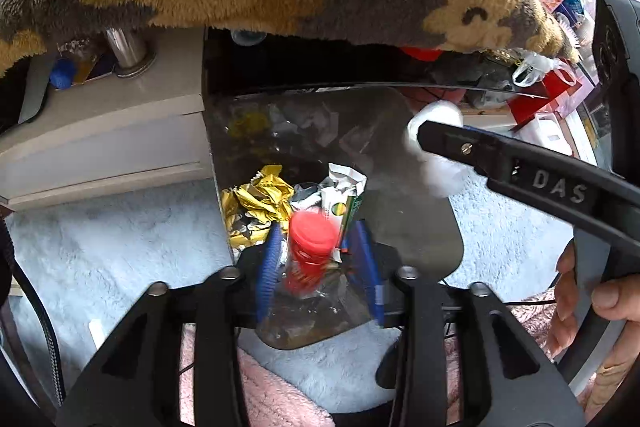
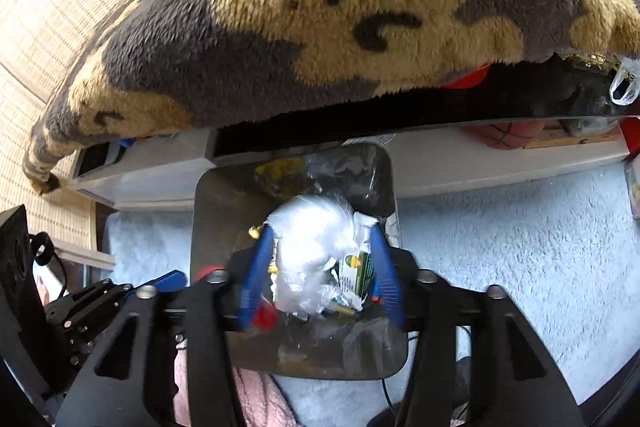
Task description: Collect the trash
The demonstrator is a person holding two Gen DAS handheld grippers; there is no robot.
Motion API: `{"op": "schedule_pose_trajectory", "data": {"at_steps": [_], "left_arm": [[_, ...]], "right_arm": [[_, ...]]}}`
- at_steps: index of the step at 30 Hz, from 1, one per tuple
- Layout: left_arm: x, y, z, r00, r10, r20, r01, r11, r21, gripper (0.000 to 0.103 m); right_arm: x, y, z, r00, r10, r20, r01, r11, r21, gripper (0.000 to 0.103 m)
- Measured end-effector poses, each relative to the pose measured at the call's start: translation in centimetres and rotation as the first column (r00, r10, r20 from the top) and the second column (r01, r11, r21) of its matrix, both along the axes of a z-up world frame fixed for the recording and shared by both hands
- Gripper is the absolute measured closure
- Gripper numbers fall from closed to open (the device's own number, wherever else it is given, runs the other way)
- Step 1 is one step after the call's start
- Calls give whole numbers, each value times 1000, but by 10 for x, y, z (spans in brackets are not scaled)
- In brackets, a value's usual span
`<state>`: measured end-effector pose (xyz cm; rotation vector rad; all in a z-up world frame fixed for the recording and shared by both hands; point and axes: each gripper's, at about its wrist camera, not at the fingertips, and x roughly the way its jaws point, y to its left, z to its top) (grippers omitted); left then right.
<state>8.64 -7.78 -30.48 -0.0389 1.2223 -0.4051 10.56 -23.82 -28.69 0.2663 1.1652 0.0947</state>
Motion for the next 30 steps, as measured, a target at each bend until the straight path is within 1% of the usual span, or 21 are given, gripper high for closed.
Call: {"op": "schedule_pose_trajectory", "data": {"at_steps": [1, 2, 3, 5, 6, 7, 8, 10, 12, 14, 16, 18, 19, 20, 22, 23, 25, 26, 27, 29, 30], "left_arm": [[1, 2, 2, 1000, 5, 7, -6, 1000, 4, 51], [2, 3, 5, 1000, 11, 18, -11, 1000, 9, 48], [2, 6, 8, 999, 19, 28, -19, 1000, 12, 46], [2, 12, 18, 998, 34, 53, -35, 999, 13, 37], [2, 16, 24, 997, 42, 69, -43, 999, 13, 36], [1, 19, 31, 995, 48, 82, -49, 999, 12, 31], [0, 22, 40, 994, 52, 101, -54, 998, 13, 27], [-3, 28, 60, 988, 53, 142, -56, 998, 15, 24], [-8, 41, 89, 979, 66, 195, -69, 998, 12, 17], [-14, 51, 115, 966, 82, 246, -85, 996, 1, 10], [-22, 58, 141, 950, 97, 298, -100, 995, -5, 8], [-31, 66, 171, 927, 111, 359, -113, 993, -15, 8], [-36, 69, 180, 916, 121, 383, -123, 992, -18, 8], [-41, 71, 196, 901, 132, 414, -134, 991, -26, 8], [-51, 76, 219, 876, 148, 458, -141, 989, -49, 8], [-59, 79, 235, 852, 160, 499, -149, 987, -61, 8], [-70, 82, 258, 815, 168, 555, -152, 985, -76, 8], [-77, 83, 271, 790, 170, 589, -151, 985, -82, 8], [-81, 84, 277, 776, 170, 607, -149, 985, -85, 8], [-93, 84, 296, 734, 172, 657, -150, 985, -91, 8], [-97, 84, 303, 718, 173, 675, -152, 984, -90, 8]], "right_arm": [[0, 0, 2, 1000, -5, 6, 5, 1000, -8, 37], [1, -1, 6, 1000, -11, 16, 11, 1000, -17, 35], [1, -3, 10, 1000, -15, 25, 16, 1000, -25, 29], [-1, -5, 20, 999, -24, 48, 26, 999, -40, 23], [-1, -9, 25, 998, -30, 58, 32, 998, -45, 15], [-4, -11, 33, 996, -40, 78, 45, 997, -56, 7], [-6, -13, 39, 995, -48, 92, 54, 997, -63, 3], [-13, -18, 59, 989, -63, 136, 72, 995, -67, 3], [-19, -22, 77, 981, -73, 178, 86, 994, -65, 3], [-30, -24, 101, 967, -81, 241, 105, 990, -90, 3], [-42, -22, 130, 946, -68, 317, 109, 987, -115, 3], [-48, -22, 154, 926, -56, 374, 111, 986, -127, 3], [-56, -20, 171, 908, -52, 416, 119, 983, -136, 3], [-61, -20, 183, 894, -52, 445, 127, 982, -140, 3], [-73, -18, 210, 859, -50, 510, 139, 981, -138, 3], [-79, -17, 224, 841, -50, 539, 146, 980, -138, 3], [-89, -16, 244, 807, -52, 588, 166, 976, -140, 3], [-97, -15, 256, 786, -53, 616, 175, 975, -139, 3], [-104, -14, 265, 771, -55, 635, 183, 973, -138, 3], [-116, -13, 282, 741, -56, 669, 198, 970, -138, 3], [-121, -12, 288, 729, -57, 682, 205, 969, -138, 3]]}}
